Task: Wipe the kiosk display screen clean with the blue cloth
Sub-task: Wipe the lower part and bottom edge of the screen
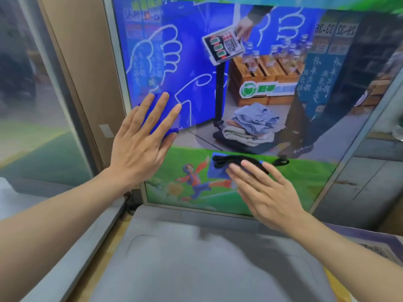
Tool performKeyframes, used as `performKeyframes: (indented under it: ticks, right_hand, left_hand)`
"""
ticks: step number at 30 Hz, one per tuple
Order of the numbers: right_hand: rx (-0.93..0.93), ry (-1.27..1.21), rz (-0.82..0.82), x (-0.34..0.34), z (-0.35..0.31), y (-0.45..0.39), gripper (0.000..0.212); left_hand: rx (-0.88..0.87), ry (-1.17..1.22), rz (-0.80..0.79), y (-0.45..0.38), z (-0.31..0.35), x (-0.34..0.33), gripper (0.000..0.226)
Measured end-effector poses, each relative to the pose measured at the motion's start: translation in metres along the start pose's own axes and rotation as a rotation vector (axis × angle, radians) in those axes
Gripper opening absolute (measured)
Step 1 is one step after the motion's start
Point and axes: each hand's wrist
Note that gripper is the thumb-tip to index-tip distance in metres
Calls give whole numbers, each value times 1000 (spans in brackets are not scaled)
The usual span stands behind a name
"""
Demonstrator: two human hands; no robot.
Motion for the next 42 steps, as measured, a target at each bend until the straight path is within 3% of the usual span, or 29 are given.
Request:
performKeyframes:
  ticks: [8, 19, 25, 32, 39, 42]
  right_hand:
    - [-189, -7, 62, -6, -31, -35, 67]
    - [51, -24, -148, -28, -66, 15, 67]
    - [-45, -17, -33, -13, -56, -34, 64]
    - [-186, -63, 25, -19, -93, -61, 60]
    - [39, -105, -182, -33, -123, -36, 64]
    - [60, -114, -201, -34, -125, -40, 67]
  left_hand:
    - [-54, 70, -39, 0, -23, 5, 55]
    - [-151, 147, -54, 3, -37, 8, 55]
    - [-146, 138, -68, 1, -45, 13, 53]
    - [-193, 166, -114, -1, -54, 19, 53]
    - [-208, 137, -90, -1, -56, 20, 52]
    - [-237, 106, -91, -2, -58, 21, 54]
Point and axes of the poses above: each hand's wrist, its own y-axis away from the middle knuckle, its own x-axis out of the back of the hand, z = x × y, and after that the axes turned 11 degrees about -x, right-handed
